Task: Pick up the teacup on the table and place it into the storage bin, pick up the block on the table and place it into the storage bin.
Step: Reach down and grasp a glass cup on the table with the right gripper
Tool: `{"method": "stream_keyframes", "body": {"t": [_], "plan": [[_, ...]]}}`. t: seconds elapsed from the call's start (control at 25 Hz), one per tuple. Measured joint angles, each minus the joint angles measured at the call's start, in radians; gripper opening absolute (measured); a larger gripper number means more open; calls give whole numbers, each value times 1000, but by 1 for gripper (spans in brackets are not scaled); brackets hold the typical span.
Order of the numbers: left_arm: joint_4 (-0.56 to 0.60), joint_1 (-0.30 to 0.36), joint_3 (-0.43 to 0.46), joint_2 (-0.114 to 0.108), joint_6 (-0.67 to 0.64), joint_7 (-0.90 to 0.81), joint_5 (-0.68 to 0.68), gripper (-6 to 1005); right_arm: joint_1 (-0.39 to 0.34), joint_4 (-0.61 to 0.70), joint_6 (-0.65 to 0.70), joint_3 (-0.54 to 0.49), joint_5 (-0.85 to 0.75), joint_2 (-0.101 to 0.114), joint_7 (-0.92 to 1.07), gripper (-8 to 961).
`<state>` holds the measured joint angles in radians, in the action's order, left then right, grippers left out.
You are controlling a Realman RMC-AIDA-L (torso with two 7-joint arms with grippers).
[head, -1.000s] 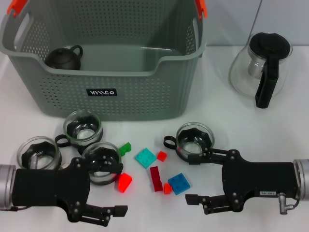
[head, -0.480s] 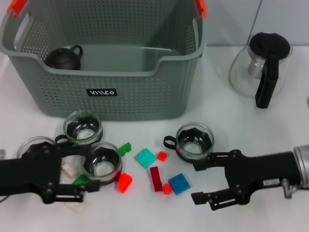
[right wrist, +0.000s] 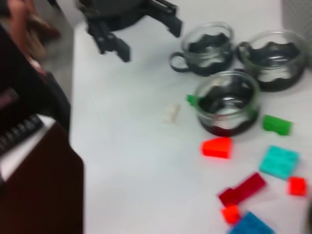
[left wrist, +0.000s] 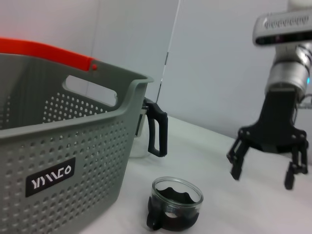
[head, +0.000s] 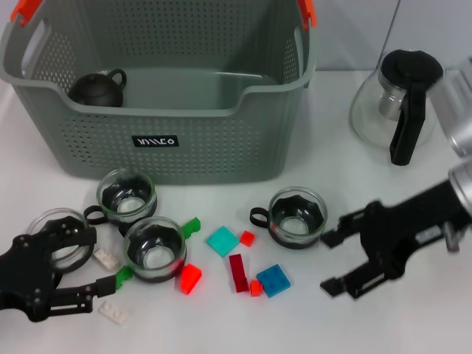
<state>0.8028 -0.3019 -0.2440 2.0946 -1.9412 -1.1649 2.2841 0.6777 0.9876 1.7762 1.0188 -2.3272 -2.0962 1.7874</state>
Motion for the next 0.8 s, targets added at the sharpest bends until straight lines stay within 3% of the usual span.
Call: {"method": "stream_keyframes", "body": {"t": [0.16, 0.44, 0.64, 0.8], "plan": [[-6, -3, 3, 1, 7, 1, 0, 901, 80, 118, -3, 94, -93, -3, 103, 858], [-17, -4, 4, 3, 9, 1, -3, 900, 167, 129, -60, 307, -156, -4, 201, 840], [-29, -1, 4, 5, 16, 1, -8, 900, 176, 138, -167, 455, -202, -6, 262, 644], [-32, -1, 5, 8, 22, 2, -5, 900, 186, 134, -207, 483, -205, -6, 275, 503]]}}
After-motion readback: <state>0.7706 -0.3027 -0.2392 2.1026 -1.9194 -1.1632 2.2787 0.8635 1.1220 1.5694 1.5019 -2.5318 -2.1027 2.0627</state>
